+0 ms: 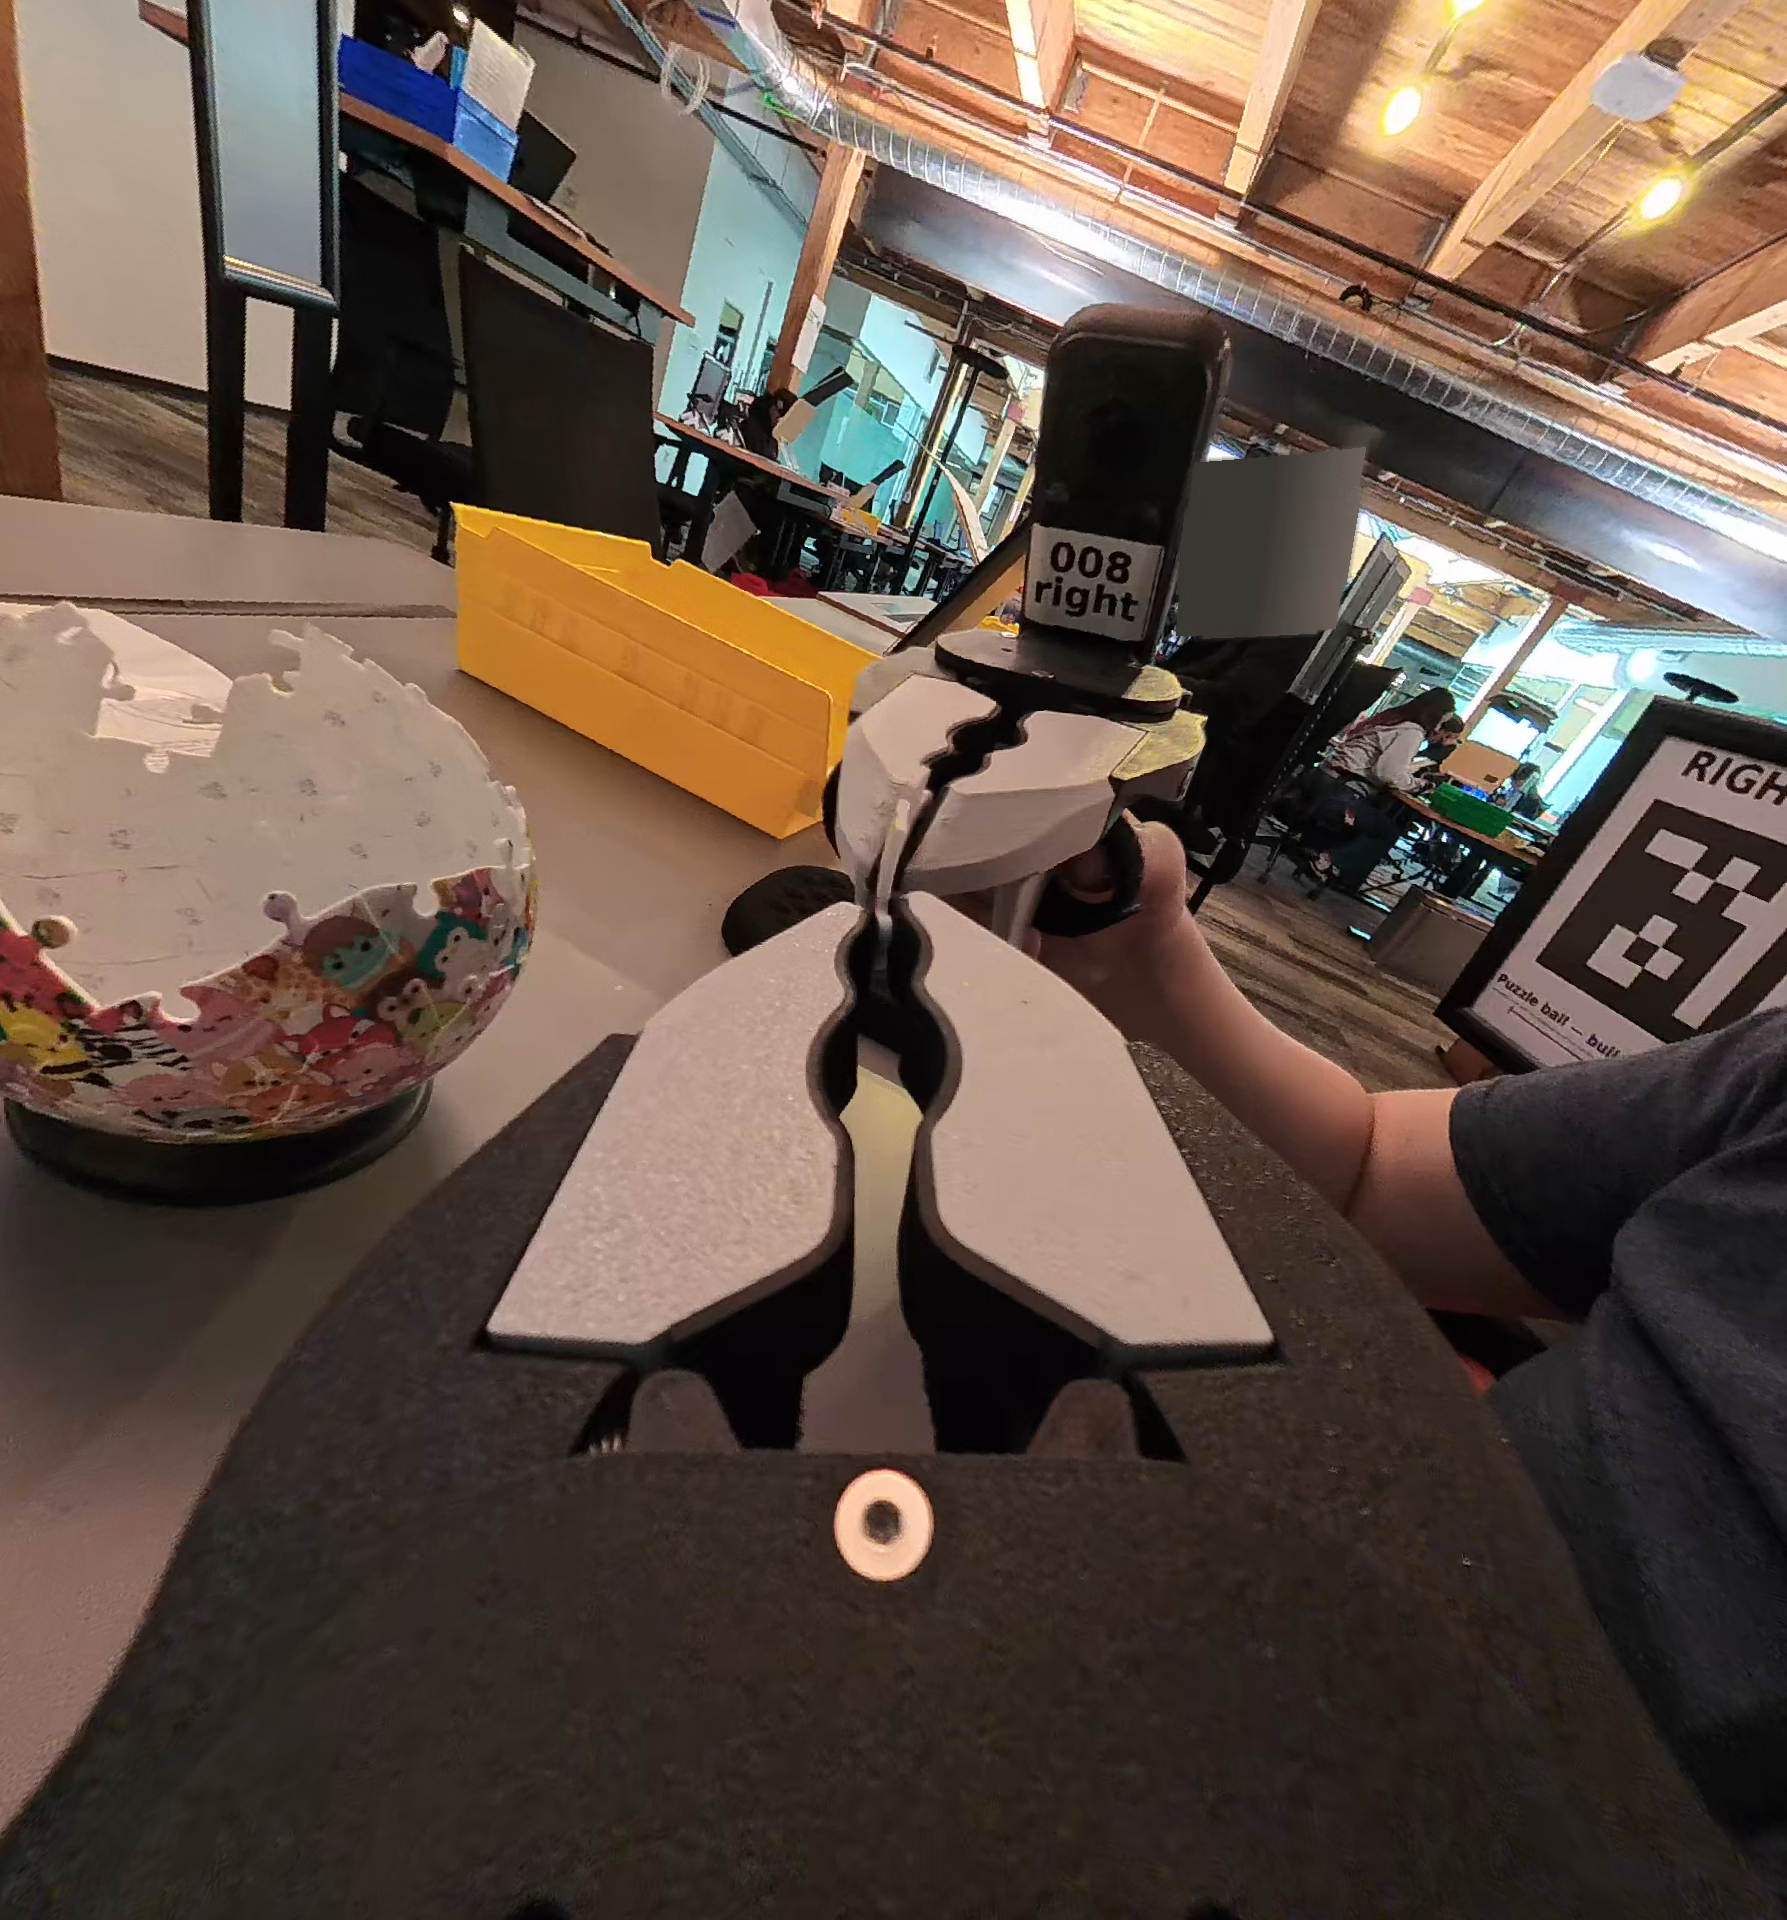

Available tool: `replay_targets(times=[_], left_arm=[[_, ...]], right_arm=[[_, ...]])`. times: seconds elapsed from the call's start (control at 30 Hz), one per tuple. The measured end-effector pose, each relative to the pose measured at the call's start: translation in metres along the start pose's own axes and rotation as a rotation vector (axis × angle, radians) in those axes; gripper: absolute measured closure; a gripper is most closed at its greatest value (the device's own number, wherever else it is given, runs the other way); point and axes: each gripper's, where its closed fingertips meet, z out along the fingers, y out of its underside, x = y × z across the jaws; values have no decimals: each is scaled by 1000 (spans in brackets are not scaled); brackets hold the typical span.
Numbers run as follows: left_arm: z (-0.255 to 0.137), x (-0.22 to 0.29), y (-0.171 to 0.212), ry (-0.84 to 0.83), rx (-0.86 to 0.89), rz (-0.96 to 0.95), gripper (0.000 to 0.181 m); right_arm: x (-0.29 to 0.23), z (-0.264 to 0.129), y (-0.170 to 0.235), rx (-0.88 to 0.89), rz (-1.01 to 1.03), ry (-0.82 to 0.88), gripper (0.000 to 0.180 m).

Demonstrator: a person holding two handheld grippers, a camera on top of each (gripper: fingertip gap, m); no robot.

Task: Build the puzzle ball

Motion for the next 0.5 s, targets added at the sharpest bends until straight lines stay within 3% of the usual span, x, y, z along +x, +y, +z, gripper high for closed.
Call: replay_targets(times=[0.13,0.2,0.3,0.5], left_arm=[[1,-2,4,6,-7,-12,178],[-1,-5,7,-8,-24,-10,159],[-11,-9,6,-23,-49,28,150],[-44,-50,-24,-205,-203,245,140]], right_arm=[[2,-1,3,-11,25,5,177],[6,-4,1,-9,24,32,176],[21,-19,-8,-36,5,109,177],[85,-53,-43,-351,-161,395,177]])
